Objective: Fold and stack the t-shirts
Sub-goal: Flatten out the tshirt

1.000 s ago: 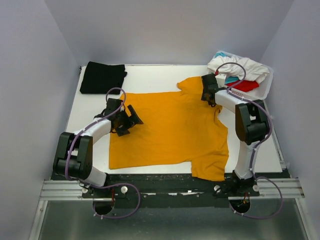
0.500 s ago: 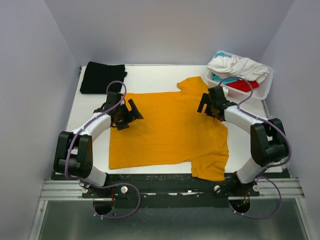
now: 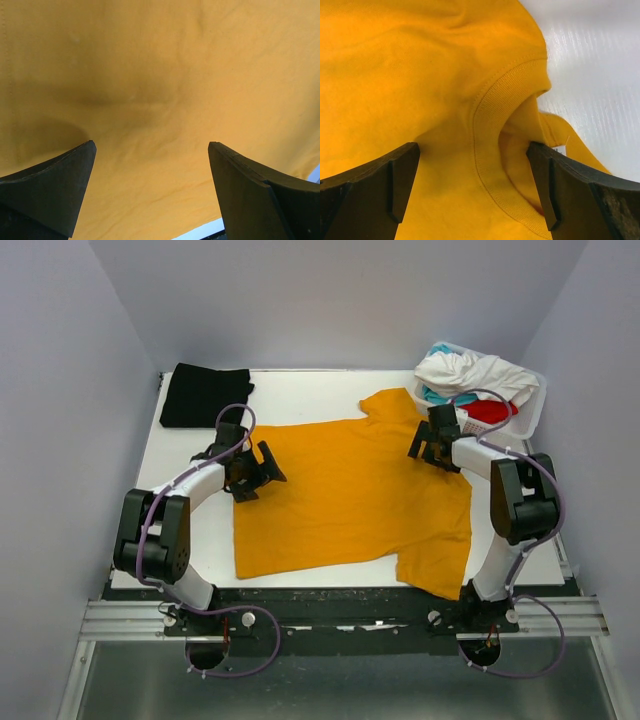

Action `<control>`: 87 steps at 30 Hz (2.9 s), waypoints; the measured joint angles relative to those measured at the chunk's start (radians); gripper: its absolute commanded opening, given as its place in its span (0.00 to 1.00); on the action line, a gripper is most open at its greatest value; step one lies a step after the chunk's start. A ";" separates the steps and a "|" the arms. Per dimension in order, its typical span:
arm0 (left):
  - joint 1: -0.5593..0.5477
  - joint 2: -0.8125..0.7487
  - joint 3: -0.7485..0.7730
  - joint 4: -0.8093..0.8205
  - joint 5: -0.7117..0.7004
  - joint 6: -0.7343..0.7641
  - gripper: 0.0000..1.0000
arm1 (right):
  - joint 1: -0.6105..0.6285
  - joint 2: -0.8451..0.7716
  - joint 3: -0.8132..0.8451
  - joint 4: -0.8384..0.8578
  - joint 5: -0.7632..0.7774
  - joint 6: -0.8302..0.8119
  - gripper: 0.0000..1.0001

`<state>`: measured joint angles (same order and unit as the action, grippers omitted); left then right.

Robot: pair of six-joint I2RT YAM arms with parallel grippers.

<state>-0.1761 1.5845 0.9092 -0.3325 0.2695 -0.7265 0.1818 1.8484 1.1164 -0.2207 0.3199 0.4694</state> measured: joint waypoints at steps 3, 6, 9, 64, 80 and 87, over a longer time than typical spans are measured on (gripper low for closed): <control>0.006 0.000 0.000 -0.002 0.000 0.002 0.99 | -0.015 -0.004 0.005 0.000 -0.059 -0.007 1.00; 0.011 0.004 0.007 -0.010 0.000 0.004 0.98 | -0.014 -0.055 -0.034 0.008 -0.143 -0.008 1.00; 0.012 0.011 0.026 -0.016 0.000 0.005 0.99 | -0.011 -0.164 -0.098 0.010 -0.210 -0.008 1.00; -0.102 0.437 0.805 -0.384 -0.135 0.014 0.99 | 0.242 -0.488 -0.446 0.098 -0.453 0.067 1.00; -0.323 -0.406 -0.231 -0.278 -0.280 -0.159 0.99 | 0.361 -0.510 -0.361 -0.024 -0.247 0.072 1.00; -0.314 -0.448 -0.360 -0.175 -0.258 -0.205 0.99 | 0.493 -0.130 -0.088 0.101 -0.301 0.072 1.00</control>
<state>-0.4900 1.1362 0.5495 -0.5072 0.0116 -0.9314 0.6750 1.7184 1.0283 -0.1200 0.0193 0.5415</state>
